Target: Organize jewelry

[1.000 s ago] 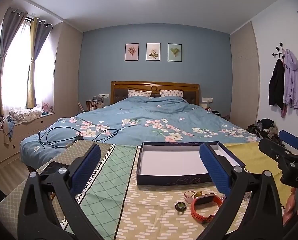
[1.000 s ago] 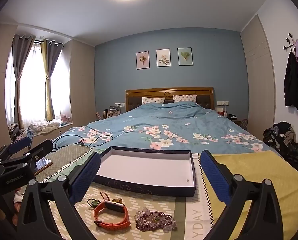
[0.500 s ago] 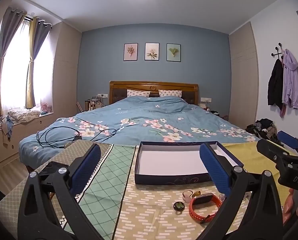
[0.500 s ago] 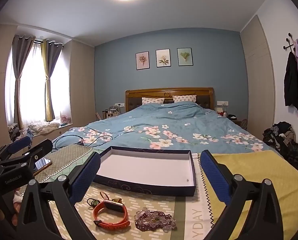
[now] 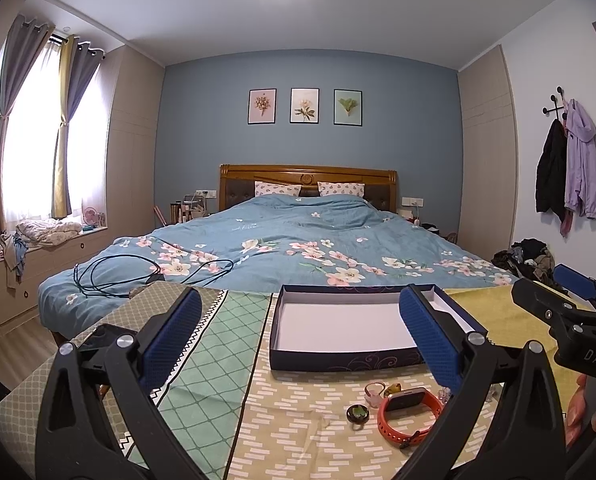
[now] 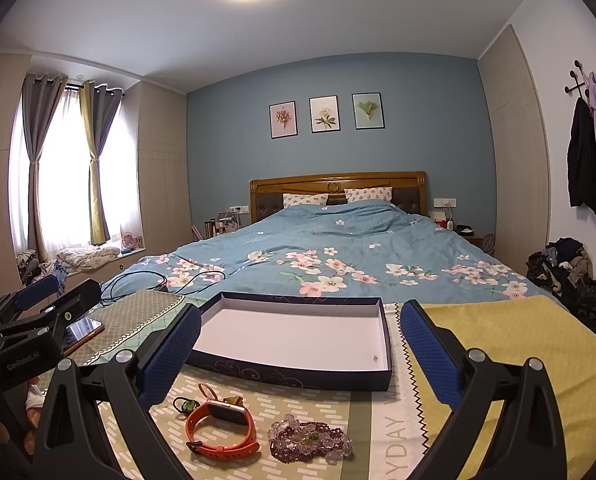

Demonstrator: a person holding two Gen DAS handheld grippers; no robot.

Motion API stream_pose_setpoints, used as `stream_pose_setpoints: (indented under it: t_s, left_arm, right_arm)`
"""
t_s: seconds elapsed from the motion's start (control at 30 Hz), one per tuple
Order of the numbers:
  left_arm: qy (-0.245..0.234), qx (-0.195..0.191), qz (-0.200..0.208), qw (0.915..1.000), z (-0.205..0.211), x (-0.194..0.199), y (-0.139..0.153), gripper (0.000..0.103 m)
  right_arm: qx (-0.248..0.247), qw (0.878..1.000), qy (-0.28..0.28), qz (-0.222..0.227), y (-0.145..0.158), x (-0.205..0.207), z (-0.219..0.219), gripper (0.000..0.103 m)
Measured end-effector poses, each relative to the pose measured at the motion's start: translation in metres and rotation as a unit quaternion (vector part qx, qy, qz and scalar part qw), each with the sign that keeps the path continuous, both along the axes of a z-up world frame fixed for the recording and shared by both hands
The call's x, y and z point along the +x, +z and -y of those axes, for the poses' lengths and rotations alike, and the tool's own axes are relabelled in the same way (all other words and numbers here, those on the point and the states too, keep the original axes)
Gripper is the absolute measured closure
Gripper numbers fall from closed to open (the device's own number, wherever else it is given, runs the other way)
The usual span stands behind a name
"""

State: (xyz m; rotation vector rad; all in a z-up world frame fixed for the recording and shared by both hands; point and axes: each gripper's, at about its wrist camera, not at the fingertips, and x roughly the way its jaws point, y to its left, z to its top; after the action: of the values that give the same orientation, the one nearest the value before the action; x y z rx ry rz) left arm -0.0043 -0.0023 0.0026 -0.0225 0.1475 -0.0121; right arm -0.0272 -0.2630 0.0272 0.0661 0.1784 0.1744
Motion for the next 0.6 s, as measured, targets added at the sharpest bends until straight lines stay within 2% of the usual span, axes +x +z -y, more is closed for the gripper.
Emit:
stream_pose_setpoints:
  t_s: [0.6]
  left_arm:
    - [-0.004, -0.002, -0.001, 1.0, 0.0011, -0.0006, 0.0033, 0.006]
  right_arm:
    - [0.0, 1.0, -0.003, -0.001, -0.0003, -0.0003, 0.0004, 0.007]
